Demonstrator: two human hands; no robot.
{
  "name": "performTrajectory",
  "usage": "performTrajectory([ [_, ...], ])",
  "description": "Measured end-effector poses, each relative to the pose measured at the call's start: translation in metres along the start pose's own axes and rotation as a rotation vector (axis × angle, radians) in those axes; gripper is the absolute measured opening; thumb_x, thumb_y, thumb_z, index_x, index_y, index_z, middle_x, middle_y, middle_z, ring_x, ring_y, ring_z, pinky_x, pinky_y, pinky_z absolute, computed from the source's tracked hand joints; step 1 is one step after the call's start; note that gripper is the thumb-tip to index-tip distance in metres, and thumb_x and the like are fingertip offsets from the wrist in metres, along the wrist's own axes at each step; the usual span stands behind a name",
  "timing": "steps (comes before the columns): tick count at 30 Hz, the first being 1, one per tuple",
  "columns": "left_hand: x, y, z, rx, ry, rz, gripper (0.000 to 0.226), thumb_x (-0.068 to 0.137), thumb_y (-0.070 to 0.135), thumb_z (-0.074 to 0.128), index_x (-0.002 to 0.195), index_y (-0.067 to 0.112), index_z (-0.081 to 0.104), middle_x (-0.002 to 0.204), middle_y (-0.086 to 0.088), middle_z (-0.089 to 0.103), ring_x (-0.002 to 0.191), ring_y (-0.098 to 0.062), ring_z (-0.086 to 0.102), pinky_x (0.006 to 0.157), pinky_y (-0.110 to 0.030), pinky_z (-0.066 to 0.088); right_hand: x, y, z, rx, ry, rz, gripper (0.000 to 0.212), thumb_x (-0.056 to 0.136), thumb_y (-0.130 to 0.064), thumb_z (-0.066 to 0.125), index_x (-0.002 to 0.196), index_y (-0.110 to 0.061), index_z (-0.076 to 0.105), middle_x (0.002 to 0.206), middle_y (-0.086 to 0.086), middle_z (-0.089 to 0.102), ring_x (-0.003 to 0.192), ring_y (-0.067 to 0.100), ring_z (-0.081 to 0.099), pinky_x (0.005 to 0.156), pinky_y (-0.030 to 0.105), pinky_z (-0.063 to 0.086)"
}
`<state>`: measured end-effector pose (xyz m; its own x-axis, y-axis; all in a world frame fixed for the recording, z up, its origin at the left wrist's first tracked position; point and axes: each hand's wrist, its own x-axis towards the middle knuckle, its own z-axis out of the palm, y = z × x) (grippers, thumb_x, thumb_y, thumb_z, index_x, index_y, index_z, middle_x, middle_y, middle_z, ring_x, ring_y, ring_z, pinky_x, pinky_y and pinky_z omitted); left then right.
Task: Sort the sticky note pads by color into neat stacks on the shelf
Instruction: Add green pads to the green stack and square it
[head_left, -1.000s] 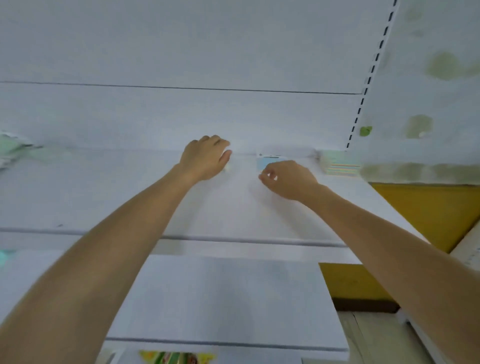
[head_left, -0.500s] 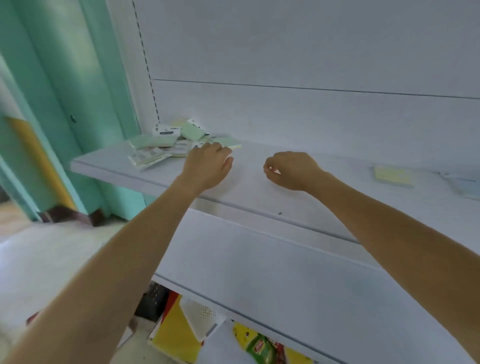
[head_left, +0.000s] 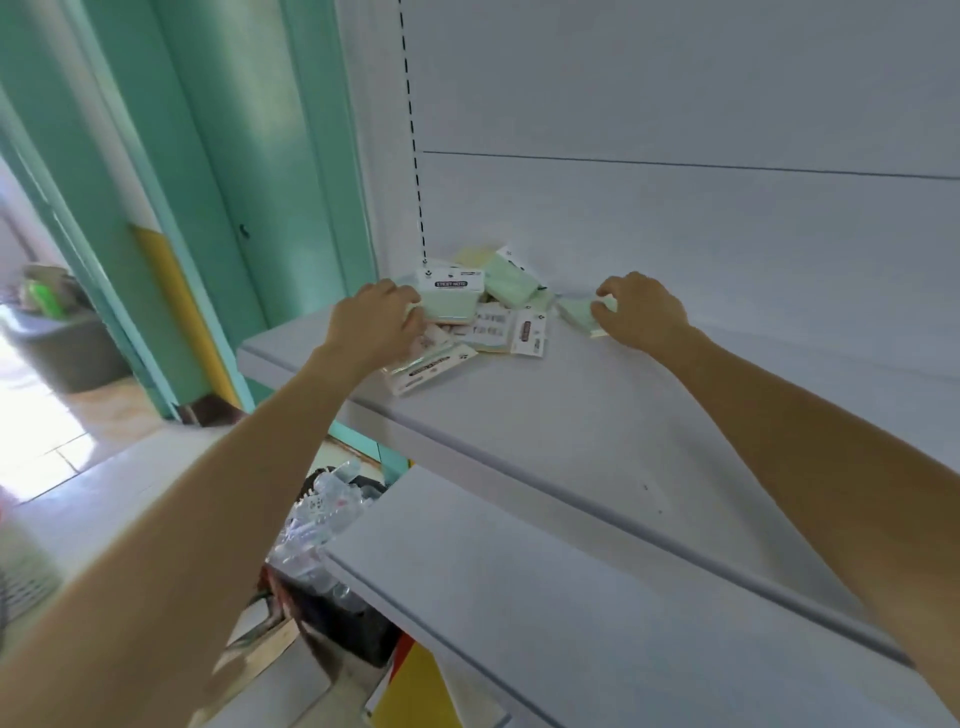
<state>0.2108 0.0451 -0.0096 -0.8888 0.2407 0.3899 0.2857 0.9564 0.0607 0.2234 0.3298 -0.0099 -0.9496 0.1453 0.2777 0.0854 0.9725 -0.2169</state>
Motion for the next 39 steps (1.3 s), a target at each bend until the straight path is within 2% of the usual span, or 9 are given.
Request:
performTrajectory([
  [3,0.02,-0.014,0.009,0.0,-0.097,-0.041,0.044,0.096,0.041,0.034,0.132,0.018,0.043,0.131,-0.013,0.052,0.123,-0.031,0.046,0.096,-0.043,0.042,0.022,-0.006,0.015,-0.062,-0.113,0.217,0.057,0.09,-0.046,0.041,0.136,-0.013,0.038,0.14,0.021,0.037,0.131,0.037,0.031,0.103,0.043,0.032],
  [6,0.037,-0.015,0.019,-0.017,-0.211,-0.041,0.053,0.094,0.052,0.03,0.135,0.021,0.039,0.132,-0.014,0.052,0.122,-0.032,0.047,0.094,-0.041,0.042,0.034,-0.012,0.028,0.07,-0.25,0.314,0.062,0.082,-0.052,0.045,0.131,-0.013,0.042,0.137,0.019,0.043,0.129,0.037,0.036,0.102,0.041,0.033],
  [10,0.056,-0.017,0.021,-0.172,-0.226,-0.051,0.061,0.087,0.058,0.043,0.135,0.021,0.04,0.128,-0.011,0.057,0.117,-0.031,0.052,0.092,-0.039,0.044,0.035,-0.017,0.025,0.194,-0.187,0.379,0.063,0.079,-0.047,0.06,0.131,-0.015,0.043,0.137,0.018,0.042,0.128,0.037,0.038,0.102,0.039,0.035],
  [20,0.089,-0.009,0.017,-0.68,-0.355,0.054,0.061,0.075,0.017,0.073,0.13,0.017,0.047,0.137,-0.011,0.047,0.123,-0.026,0.048,0.098,-0.032,0.039,0.004,-0.023,0.009,0.385,-0.055,0.448,0.059,0.082,-0.023,0.068,0.135,-0.015,0.043,0.137,0.017,0.029,0.119,0.035,0.046,0.094,0.032,0.039],
  [27,0.088,0.001,0.018,-0.96,-0.378,0.053,0.047,0.081,-0.005,0.06,0.124,0.013,0.055,0.133,-0.018,0.05,0.111,-0.029,0.054,0.088,-0.032,0.048,-0.019,-0.014,-0.014,0.575,-0.194,0.448,0.05,0.086,-0.002,0.054,0.132,-0.017,0.045,0.095,0.009,0.052,0.07,0.02,0.05,0.057,0.021,0.039],
  [29,0.087,0.005,0.021,-0.999,-0.372,0.068,0.044,0.082,-0.005,0.058,0.123,0.013,0.056,0.132,-0.02,0.051,0.099,-0.028,0.058,0.071,-0.026,0.054,-0.028,-0.013,-0.017,0.605,-0.239,0.473,0.041,0.087,-0.002,0.053,0.126,-0.014,0.052,0.081,0.003,0.052,0.062,0.015,0.048,0.053,0.02,0.039],
  [31,0.085,0.014,0.019,-1.002,-0.353,0.085,0.045,0.084,-0.003,0.053,0.126,0.013,0.054,0.131,-0.017,0.052,0.095,-0.026,0.058,0.062,-0.019,0.05,-0.036,-0.012,-0.019,0.632,-0.181,0.492,0.038,0.087,-0.001,0.052,0.123,-0.011,0.055,0.086,0.005,0.053,0.063,0.012,0.05,0.054,0.021,0.042],
  [35,0.082,0.044,0.011,-1.016,-0.337,0.114,0.051,0.087,-0.004,0.039,0.136,0.01,0.044,0.137,-0.015,0.048,0.121,-0.029,0.05,0.093,-0.031,0.045,-0.054,-0.004,-0.024,0.698,0.059,0.536,0.042,0.088,0.003,0.046,0.128,-0.005,0.052,0.099,0.006,0.047,0.083,0.02,0.053,0.067,0.025,0.05],
  [39,0.07,0.094,0.011,-0.977,-0.388,0.196,0.052,0.087,-0.003,0.036,0.138,0.008,0.039,0.141,-0.018,0.044,0.125,-0.032,0.048,0.098,-0.034,0.043,-0.094,0.02,-0.037,0.731,0.231,0.601,0.045,0.09,0.003,0.042,0.133,-0.005,0.047,0.112,0.006,0.043,0.098,0.022,0.049,0.088,0.036,0.052],
])
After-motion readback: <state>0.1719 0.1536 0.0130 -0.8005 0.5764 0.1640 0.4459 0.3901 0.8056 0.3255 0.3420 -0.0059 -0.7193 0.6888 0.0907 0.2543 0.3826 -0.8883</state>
